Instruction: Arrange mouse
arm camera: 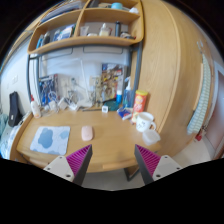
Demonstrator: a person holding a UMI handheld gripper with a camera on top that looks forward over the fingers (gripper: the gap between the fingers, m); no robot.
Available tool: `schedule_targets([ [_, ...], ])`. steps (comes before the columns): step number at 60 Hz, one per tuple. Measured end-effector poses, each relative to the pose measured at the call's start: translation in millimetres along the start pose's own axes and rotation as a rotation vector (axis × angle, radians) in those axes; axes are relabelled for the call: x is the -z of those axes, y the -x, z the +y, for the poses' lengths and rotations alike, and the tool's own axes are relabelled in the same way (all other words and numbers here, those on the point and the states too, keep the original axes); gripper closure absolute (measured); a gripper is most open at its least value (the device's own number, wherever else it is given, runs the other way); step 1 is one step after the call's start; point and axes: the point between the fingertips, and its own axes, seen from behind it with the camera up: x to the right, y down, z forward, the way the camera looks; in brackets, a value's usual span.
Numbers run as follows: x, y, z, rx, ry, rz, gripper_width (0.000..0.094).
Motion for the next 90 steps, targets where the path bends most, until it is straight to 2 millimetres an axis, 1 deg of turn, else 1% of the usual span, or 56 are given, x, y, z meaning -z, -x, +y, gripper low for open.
schedule_targets([
  [5,-24,26,37,0.019,0.058,-0.040,0.0083],
  [7,-36,36,49,0.027,0.081,-0.064,0.0083],
  [8,-40,44,55,0.028,0.091,-0.071,0.0082],
  [11,-56,62,69,0.032,0.118,-0.100,0.0082],
  [15,-81,84,80,0.033,0.147,-0.141,0.0081],
  [20,-113,112,86,0.046,0.174,-0.187,0.0080],
  [23,-133,123,85,0.054,0.186,-0.205,0.0080],
  [27,-160,133,76,0.059,0.188,-0.211,0.0081],
  [32,-196,137,61,0.052,0.188,-0.203,0.0082],
  [38,-233,135,43,0.046,0.187,-0.182,0.0083],
  [44,-262,137,30,0.065,0.191,-0.185,0.0096],
  [50,-281,143,27,0.091,0.207,-0.201,0.0104],
  [52,-280,146,29,0.093,0.209,-0.203,0.0120],
  [58,-282,152,28,0.058,0.193,-0.210,0.0282],
  [59,-283,151,29,0.057,0.191,-0.205,0.0297],
  [60,-284,151,28,0.058,0.187,-0.202,0.0276],
  [63,-284,151,27,0.069,0.177,-0.204,0.0479],
  [65,-283,151,27,0.076,0.174,-0.200,0.0481],
  [69,-282,150,29,0.069,0.184,-0.188,0.0529],
  [77,-281,151,32,0.045,0.262,-0.153,0.0673],
  [83,-280,152,29,0.017,0.295,-0.130,0.0677],
  [86,-275,152,21,-0.008,0.306,-0.122,0.0678],
  [90,-264,145,-9,-0.028,0.264,-0.085,0.0677],
])
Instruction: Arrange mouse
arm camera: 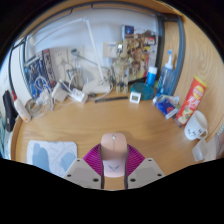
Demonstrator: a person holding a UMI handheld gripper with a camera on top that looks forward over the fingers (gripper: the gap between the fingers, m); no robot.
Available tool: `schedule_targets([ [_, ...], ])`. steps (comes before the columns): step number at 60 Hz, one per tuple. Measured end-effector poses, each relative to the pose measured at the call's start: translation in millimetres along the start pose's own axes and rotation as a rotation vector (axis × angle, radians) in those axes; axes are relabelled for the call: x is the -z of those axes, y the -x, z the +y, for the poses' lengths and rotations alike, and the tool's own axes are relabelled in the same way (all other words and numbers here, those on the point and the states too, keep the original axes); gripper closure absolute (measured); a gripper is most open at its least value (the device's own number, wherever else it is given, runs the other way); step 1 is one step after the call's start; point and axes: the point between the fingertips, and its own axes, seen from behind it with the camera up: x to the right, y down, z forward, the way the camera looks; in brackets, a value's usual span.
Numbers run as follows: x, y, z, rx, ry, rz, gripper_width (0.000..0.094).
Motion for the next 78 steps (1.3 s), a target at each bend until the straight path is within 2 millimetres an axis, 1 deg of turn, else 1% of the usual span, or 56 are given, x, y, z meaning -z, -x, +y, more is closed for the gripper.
schedule_targets([
  [4,29,4,-39,-0.035,-0.073,0.018,0.0676],
  [8,64,9,-80,-0.037,-0.151,0.017,0.0677],
  [15,124,38,-151,-0.039,-0.291,0.006,0.0676],
  [17,140,47,-167,-0.034,-0.322,-0.007,0.0676],
  [19,156,60,-181,-0.033,-0.352,-0.025,0.0676],
  [22,173,83,-195,-0.025,-0.386,-0.056,0.0675],
  [24,181,99,-202,-0.011,-0.402,-0.075,0.0675],
  [25,183,110,-202,-0.005,-0.412,-0.078,0.0675],
  [27,185,127,-205,0.014,-0.416,-0.094,0.0676],
  [29,182,142,-201,0.036,-0.410,-0.105,0.0676],
  [32,168,163,-185,0.060,-0.378,-0.124,0.0675],
  [35,149,183,-162,0.071,-0.329,-0.146,0.0676],
  [39,118,201,-123,0.079,-0.253,-0.153,0.0677],
  [44,83,213,-71,0.081,-0.151,-0.150,0.0677],
  [49,54,220,-20,0.078,-0.063,-0.146,0.0677],
  [53,38,224,15,0.090,0.005,-0.142,0.0677],
  [57,29,229,40,0.091,0.051,-0.148,0.0666],
  [61,22,231,59,0.081,0.089,-0.148,0.0665],
  [64,21,233,68,0.067,0.107,-0.146,0.0665],
  [65,20,233,71,0.065,0.110,-0.142,0.0645],
  [67,20,232,77,0.066,0.120,-0.134,0.0644],
  [73,20,231,78,0.098,0.107,-0.115,0.0616],
  [78,22,229,80,0.102,0.112,-0.096,0.0561],
])
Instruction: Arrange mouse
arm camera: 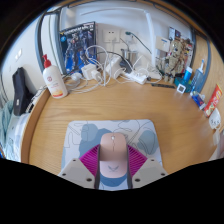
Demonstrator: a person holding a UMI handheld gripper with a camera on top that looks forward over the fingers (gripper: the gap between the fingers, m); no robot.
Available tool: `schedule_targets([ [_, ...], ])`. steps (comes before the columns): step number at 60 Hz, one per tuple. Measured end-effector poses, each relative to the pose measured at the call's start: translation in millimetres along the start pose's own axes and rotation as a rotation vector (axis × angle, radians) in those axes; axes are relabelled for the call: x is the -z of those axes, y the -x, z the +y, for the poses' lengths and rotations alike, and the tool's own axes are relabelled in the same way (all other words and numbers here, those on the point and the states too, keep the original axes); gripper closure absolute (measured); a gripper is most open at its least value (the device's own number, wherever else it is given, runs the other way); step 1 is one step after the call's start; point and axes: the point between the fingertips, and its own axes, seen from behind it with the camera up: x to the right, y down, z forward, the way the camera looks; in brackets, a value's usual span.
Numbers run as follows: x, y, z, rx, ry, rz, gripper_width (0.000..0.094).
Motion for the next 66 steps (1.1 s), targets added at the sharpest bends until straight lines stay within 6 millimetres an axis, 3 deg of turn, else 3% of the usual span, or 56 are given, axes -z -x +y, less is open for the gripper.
schedule_targets([
  [8,0,4,9,-0.001,0.062,-0.017,0.0474],
  [11,6,4,7,-0.028,0.070,-0.021,0.0333],
  [17,30,3,-15,-0.024,0.024,-0.013,0.0216],
  [23,70,9,-43,-0.010,-0.018,-0.023,0.0098],
  [38,192,38,-117,0.009,-0.183,-0.054,0.0093],
  [46,239,52,-139,-0.005,-0.247,-0.085,0.0096],
  [55,266,65,-146,0.018,-0.282,-0.107,0.0101],
  [66,275,68,-146,0.012,-0.294,-0.104,0.0104],
])
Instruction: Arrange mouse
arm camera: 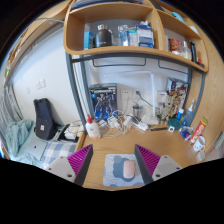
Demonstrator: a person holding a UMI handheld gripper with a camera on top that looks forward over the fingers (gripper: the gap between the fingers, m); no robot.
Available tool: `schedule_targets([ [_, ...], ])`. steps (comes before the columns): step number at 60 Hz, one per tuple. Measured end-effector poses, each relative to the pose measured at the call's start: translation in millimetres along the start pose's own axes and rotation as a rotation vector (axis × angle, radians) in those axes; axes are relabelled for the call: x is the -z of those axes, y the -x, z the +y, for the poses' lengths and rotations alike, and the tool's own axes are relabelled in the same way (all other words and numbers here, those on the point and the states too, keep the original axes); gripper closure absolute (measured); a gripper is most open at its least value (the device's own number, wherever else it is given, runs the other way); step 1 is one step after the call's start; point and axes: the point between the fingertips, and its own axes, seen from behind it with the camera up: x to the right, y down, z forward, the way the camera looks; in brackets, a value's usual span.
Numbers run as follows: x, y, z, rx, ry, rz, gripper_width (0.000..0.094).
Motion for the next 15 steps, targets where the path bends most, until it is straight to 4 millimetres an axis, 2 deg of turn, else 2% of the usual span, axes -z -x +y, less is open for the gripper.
schedule_targets([
  [15,-2,15,16,0.020,0.019,-0.005,0.0105],
])
